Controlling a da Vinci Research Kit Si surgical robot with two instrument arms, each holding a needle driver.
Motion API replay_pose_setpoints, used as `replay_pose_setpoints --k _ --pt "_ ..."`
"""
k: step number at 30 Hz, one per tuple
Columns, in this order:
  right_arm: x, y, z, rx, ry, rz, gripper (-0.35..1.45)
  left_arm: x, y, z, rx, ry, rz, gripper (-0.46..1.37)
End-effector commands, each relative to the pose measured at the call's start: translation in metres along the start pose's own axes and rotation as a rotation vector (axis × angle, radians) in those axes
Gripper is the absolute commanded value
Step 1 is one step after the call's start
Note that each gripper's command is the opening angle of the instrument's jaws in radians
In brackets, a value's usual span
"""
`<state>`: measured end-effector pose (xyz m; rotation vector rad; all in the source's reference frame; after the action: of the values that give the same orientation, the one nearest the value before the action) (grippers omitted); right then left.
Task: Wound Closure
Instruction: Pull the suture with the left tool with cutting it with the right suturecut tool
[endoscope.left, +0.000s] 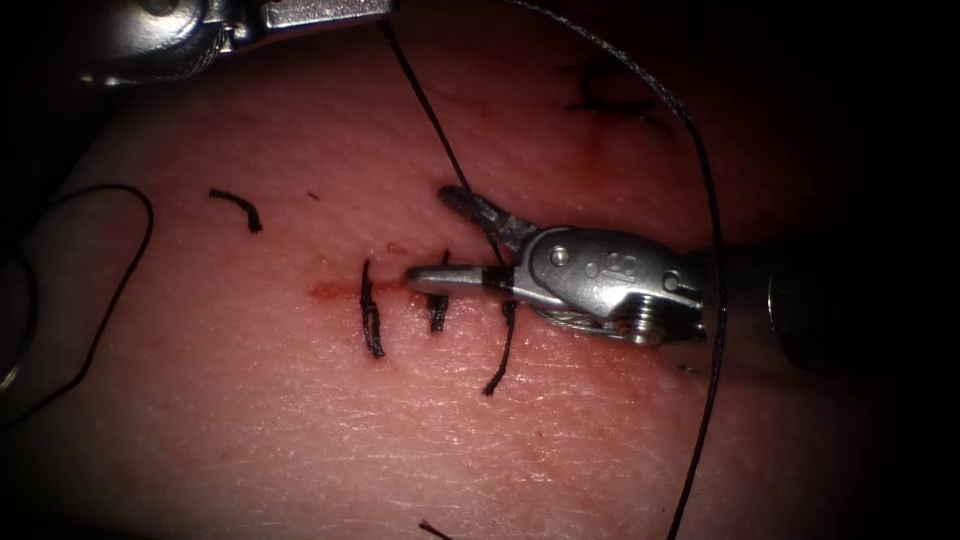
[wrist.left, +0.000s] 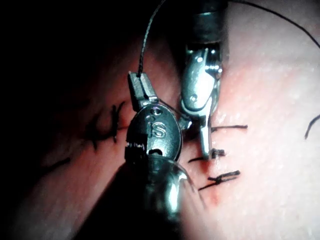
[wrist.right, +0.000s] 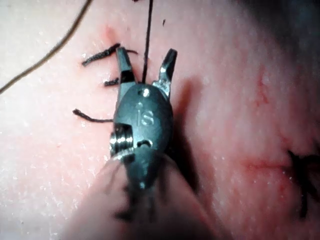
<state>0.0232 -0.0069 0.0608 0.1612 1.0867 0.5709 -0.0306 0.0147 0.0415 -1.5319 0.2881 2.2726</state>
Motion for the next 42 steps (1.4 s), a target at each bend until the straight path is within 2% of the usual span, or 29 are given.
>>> replay_pose_setpoints --k 1,15,19,22,23,24,25,32,36,42 --pt "0.0000 -0.0001 0.0001 0.004 0.000 -0.001 1.22 0.0000 0.0000 0.0000 -0.006 0.000 0.000 -0.35" --pt "-0.0004 -0.0003 0.0005 0.010 -0.006 -0.019 1.17 0.0007 0.0002 -0.0001 -0.001 -0.007 0.003 -0.35" --pt "-0.0004 -0.0003 0.0006 0.009 -0.006 -0.019 1.09 0.0009 0.0003 0.0000 -0.003 -0.004 0.002 -0.35" --pt "-0.0003 -0.0003 0.0005 0.012 -0.005 -0.019 0.82 0.0009 0.0003 0.0000 -0.003 -0.004 0.003 -0.35" --pt "-0.0003 -0.0003 0.0005 0.016 -0.007 -0.026 0.55 0.0009 0.0003 -0.0001 -0.003 -0.004 0.003 -0.35" --pt "-0.0003 -0.0002 0.0004 0.017 0.000 -0.027 0.04 0.0009 0.0004 -0.0001 -0.003 -0.004 0.003 -0.35" --pt "-0.0003 -0.0002 0.0004 0.017 0.009 -0.028 -0.35 0.0009 0.0004 -0.0001 -0.002 -0.004 0.003 -0.35" --pt "0.0002 0.0002 0.0001 -0.004 0.030 -0.052 -0.35 0.0010 0.0005 -0.0001 -0.002 -0.004 0.004 -0.35" --pt "0.0008 0.0003 -0.0008 -0.014 0.041 -0.069 -0.35 0.0009 0.0005 -0.0003 -0.003 -0.004 0.004 -0.35" --pt "0.0018 0.0002 -0.0014 0.000 0.056 -0.079 -0.35 0.0007 0.0004 -0.0004 -0.004 -0.004 0.005 -0.35"
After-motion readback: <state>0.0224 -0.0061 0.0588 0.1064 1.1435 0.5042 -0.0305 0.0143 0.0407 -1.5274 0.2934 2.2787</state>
